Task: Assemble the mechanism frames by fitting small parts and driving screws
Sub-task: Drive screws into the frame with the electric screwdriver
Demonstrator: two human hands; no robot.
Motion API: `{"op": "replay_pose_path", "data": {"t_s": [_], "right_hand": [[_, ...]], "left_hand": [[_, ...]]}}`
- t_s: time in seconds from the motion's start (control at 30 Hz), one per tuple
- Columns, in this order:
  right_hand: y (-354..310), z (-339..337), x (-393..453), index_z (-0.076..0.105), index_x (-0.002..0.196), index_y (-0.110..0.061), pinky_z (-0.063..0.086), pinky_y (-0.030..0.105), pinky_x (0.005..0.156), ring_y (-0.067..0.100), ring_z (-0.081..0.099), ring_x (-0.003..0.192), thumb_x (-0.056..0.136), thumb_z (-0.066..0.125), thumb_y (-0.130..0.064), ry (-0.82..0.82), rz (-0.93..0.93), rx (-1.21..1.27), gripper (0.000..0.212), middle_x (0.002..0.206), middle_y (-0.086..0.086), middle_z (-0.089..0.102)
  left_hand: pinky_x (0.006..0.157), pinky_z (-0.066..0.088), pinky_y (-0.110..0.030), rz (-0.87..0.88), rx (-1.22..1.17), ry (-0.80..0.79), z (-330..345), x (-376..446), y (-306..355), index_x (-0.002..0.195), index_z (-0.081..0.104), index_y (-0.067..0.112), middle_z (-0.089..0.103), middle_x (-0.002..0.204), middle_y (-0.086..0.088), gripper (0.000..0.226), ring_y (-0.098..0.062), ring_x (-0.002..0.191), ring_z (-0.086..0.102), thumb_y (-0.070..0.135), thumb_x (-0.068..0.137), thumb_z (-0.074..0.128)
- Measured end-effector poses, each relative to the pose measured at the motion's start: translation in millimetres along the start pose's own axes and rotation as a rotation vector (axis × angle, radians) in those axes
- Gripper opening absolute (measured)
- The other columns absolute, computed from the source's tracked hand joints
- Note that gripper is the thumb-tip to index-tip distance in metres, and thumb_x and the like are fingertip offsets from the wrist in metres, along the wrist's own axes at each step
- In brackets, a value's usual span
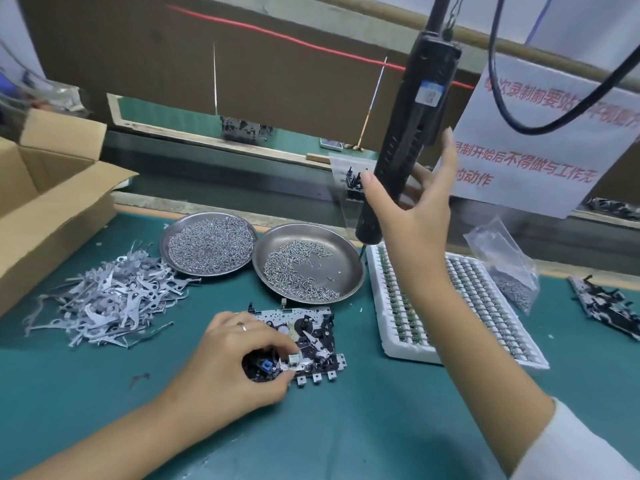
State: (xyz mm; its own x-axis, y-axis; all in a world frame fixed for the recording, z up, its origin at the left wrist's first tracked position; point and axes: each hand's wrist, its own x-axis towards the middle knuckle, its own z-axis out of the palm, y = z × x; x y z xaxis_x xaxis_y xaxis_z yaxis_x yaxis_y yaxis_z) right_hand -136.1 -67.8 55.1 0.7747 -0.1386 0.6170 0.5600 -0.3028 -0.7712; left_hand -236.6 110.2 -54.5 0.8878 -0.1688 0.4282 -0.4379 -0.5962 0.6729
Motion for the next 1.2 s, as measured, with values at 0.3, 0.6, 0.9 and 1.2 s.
{"op": "replay_pose_path", "data": {"t_s": [0.3,0.6,0.9,1.2], "right_hand": [[-19.5,31.8,-18.1,0.046,0.116,-0.016,0.051,0.028,0.057,0.016,0.057,0.060,0.087,0.064,-0.012,0.010,0.040,0.338,0.034,0.076,0.000,0.056],[-26.5,33.5,-73.6,0.041,0.086,-0.013,0.038,0.025,0.044,0.021,0.044,0.036,0.080,0.063,-0.016,-0.176,0.080,0.705,0.022,0.052,0.000,0.049],[-23.1,38.1,-83.4,0.040,0.084,-0.013,0.037,0.027,0.045,0.021,0.043,0.038,0.079,0.061,-0.018,-0.153,0.107,0.694,0.022,0.052,-0.001,0.047],[-21.9,40.4,-84.0,0.040,0.085,-0.014,0.037,0.025,0.044,0.020,0.043,0.037,0.079,0.060,-0.018,-0.153,0.104,0.712,0.021,0.054,0.000,0.047]], "left_hand": [[0.089,0.030,-0.014,-0.010,0.014,0.009,-1.3,-0.5,2.1,0.079,0.076,0.031,0.066,0.074,0.018,0.020,0.001,0.086,0.052,0.033,0.059,0.075],[0.088,0.032,-0.021,-0.020,0.022,0.002,-1.4,-0.7,4.3,0.076,0.071,0.033,0.062,0.072,0.023,0.018,-0.001,0.080,0.053,0.031,0.059,0.075],[0.084,0.034,-0.024,0.004,0.052,0.014,0.4,-0.5,2.5,0.075,0.073,0.025,0.060,0.071,0.023,0.017,-0.003,0.075,0.053,0.029,0.059,0.076],[0.083,0.034,-0.022,0.007,0.056,0.033,1.0,0.0,1.6,0.075,0.073,0.023,0.059,0.071,0.022,0.018,-0.004,0.076,0.052,0.029,0.058,0.077]]}}
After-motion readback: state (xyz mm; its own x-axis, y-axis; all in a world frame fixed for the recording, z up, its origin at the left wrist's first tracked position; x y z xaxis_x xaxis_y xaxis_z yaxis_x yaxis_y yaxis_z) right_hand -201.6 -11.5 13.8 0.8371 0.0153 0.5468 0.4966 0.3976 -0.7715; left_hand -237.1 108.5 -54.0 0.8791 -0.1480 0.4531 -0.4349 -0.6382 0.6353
